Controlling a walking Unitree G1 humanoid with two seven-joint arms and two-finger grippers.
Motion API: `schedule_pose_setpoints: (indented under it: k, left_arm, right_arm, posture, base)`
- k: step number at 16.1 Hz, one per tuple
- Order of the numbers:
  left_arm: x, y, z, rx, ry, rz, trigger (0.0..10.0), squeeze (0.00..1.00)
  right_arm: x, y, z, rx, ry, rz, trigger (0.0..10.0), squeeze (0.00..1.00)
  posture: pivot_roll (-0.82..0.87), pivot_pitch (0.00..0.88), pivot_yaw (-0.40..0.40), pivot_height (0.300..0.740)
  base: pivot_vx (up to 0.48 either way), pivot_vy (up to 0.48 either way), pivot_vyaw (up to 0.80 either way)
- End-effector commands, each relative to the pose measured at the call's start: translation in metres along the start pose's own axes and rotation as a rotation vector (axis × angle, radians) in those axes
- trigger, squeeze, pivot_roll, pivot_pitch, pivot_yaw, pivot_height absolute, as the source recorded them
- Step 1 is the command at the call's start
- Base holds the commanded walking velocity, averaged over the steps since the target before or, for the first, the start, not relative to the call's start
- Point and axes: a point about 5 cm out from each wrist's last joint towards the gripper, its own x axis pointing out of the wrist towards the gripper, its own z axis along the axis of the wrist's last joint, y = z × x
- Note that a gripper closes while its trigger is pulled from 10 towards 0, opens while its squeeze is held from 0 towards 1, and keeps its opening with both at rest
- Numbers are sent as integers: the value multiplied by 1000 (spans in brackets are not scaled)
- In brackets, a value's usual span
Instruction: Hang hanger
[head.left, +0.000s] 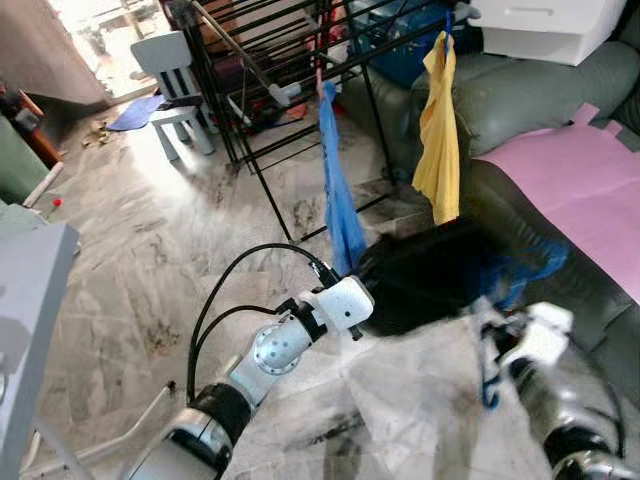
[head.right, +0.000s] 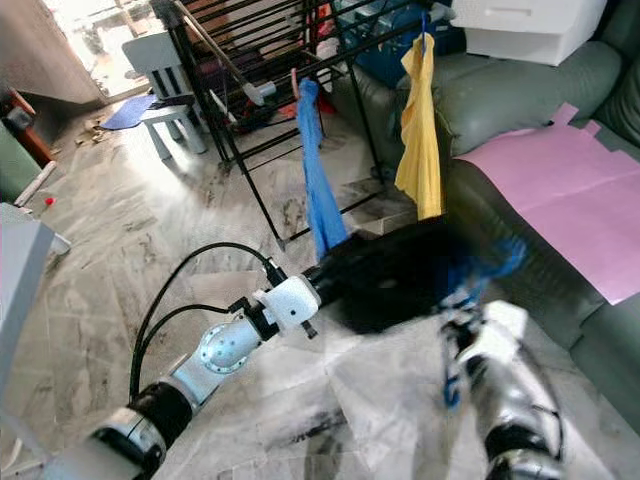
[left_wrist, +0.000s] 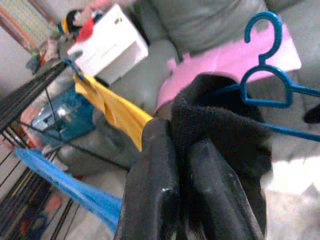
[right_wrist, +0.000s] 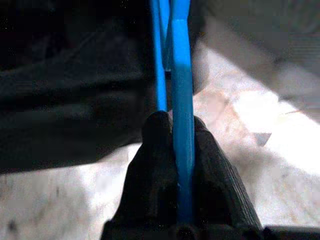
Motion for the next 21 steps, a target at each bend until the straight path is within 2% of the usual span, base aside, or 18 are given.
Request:
schedule_pose_setpoints:
  k: [1,4,6,8,9,10,11,13,14,15,17,21]
  left_arm:
    - [-3,4,6,-2,-49,2,10000,0]
    - [-7,-4,14,9,-103,-61,10000,0]
    - [-15,-6,4,1,-45,-72,10000,0]
    - [-28,-12,-13,-30,52,-94,10000,0]
    - [-41,-23,-31,-61,152,-135,10000,0]
    - [-47,-29,-38,-94,201,-166,10000,0]
    - [-53,-37,-46,-129,259,-197,10000,0]
    - [-63,-57,-58,-186,369,-291,10000,0]
    - [-63,-61,-60,-207,385,-307,10000,318]
    - [-61,-66,-61,-251,413,-320,10000,1000]
    - [-61,-75,-64,-320,454,-358,10000,1000]
    - [-63,-81,-66,-352,480,-366,10000,1000]
  right_arm:
    - [1,-1,-3,65,7,-24,10000,0]
    - [5,1,10,188,-15,-26,10000,0]
    - [6,-7,22,289,-60,-82,10000,0]
    - [7,-10,37,403,-124,-95,10000,0]
    - [9,-4,58,484,-216,-70,10000,0]
    - [11,3,68,519,-254,-32,10000,0]
    - [12,17,76,500,-281,35,10000,0]
    - [12,52,84,372,-323,188,10000,0]
    - [11,64,82,285,-336,230,10000,0]
    - [7,78,76,127,-364,275,10000,0]
    - [1,89,69,13,-385,316,10000,0]
    - [-9,103,65,-156,-437,402,10000,0]
  posture:
    - [-177,37,185,740]
    - [-164,35,179,740]
    - [-158,37,175,740]
    - [-165,39,177,740]
    - [-171,41,180,740]
    - [-178,42,184,740]
    - [-181,44,187,740]
    - [-189,46,189,740]
    - [-193,46,188,740]
    - [-194,48,187,740]
    - [-203,48,184,740]
    - [-216,48,183,740]
  base:
    - [0,0,0]
    - [0,0,0]
    - [0,0,0]
    - [0,0,0]
    - [0,0,0]
    - [0,0,0]
    - [0,0,0]
    - [0,0,0]
    - [0,0,0]
    - [0,0,0]
    - [0,0,0]
    - [0,0,0]
